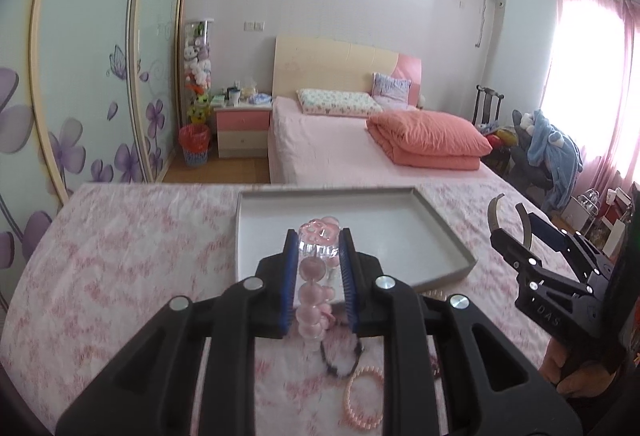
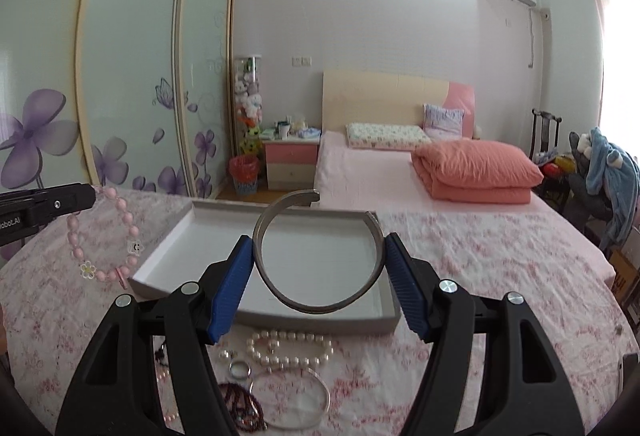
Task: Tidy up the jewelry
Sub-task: 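Carry both held pieces into the grey tray and open both tools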
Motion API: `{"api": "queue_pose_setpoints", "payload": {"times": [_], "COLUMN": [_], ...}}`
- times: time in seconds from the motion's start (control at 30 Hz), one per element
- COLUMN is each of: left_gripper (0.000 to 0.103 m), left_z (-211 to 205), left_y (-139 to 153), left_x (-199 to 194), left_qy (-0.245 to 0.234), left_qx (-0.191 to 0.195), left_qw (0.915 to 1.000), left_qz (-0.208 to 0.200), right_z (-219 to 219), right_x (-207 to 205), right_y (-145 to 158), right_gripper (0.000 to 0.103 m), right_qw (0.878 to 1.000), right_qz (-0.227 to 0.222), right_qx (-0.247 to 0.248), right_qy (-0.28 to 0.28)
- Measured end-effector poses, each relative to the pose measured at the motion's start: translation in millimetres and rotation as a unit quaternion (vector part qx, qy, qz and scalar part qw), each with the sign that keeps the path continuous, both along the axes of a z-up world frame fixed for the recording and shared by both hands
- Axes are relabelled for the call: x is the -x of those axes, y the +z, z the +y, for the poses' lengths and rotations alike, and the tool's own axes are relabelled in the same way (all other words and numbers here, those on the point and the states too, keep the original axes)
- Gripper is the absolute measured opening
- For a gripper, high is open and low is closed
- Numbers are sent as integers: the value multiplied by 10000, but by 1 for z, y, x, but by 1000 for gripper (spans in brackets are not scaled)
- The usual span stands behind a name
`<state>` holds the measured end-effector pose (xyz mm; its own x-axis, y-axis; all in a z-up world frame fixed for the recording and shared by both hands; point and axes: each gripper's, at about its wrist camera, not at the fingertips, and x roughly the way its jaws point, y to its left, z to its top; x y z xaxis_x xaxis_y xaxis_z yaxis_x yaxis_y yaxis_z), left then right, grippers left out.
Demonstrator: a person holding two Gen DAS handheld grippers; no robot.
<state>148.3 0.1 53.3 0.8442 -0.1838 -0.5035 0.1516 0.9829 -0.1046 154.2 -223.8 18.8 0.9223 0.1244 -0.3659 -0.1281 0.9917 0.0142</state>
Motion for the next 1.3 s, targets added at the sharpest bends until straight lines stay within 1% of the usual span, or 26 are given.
{"api": "queue_pose_setpoints", "payload": {"times": [0.17, 0.3, 0.43, 0.6, 0.7, 0.83, 0.97, 1.0, 1.03, 1.07, 1.17, 1.3], "left_gripper": [21, 21, 21, 21, 21, 21, 21, 21, 21, 22, 27, 27], "left_z": [-7, -8, -8, -9, -7, -3, 0, 1, 2, 2, 7, 17], "left_y": [8, 6, -2, -22, -33, -48, -59, -62, -65, -65, -63, -59], "left_x": [-23, -51, -79, -114, -131, -148, -162, -165, -166, -166, -165, -158], "left_qy": [39, 140, 235, 300, 349, 402, 425, 411, 401, 431, 470, 567], "left_qx": [-51, -88, -98, -146, -144, -138, -70, -30, 5, 42, 129, 202], "left_qw": [9999, 9998, 9997, 9991, 9986, 9976, 9966, 9963, 9962, 9961, 9961, 9957], "left_qz": [-86, -81, 31, 245, 377, 538, 701, 750, 777, 770, 731, 702], "right_z": [2, 2, 4, 9, 12, 16, 21, 21, 20, 20, 19, 11], "right_x": [-18, -37, -61, -100, -121, -138, -147, -148, -145, -143, -136, -123], "right_y": [5, 3, -5, -19, -33, -45, -48, -47, -45, -44, -39, -35], "right_gripper": [67, 67, 67, 67, 67, 67, 68, 72, 79, 81, 81, 81], "right_qw": [9998, 9998, 10000, 9995, 9979, 9954, 9929, 9929, 9936, 9944, 9956, 9959], "right_qz": [-193, -171, -72, 307, 636, 956, 1185, 1181, 1118, 1055, 929, 895], "right_qx": [-8, -33, -20, -78, -104, -98, -108, -110, -93, -71, -27, -67], "right_qy": [-25, -53, -57, -20, 8, 27, 75, 89, 92, 90, 100, 105]}}
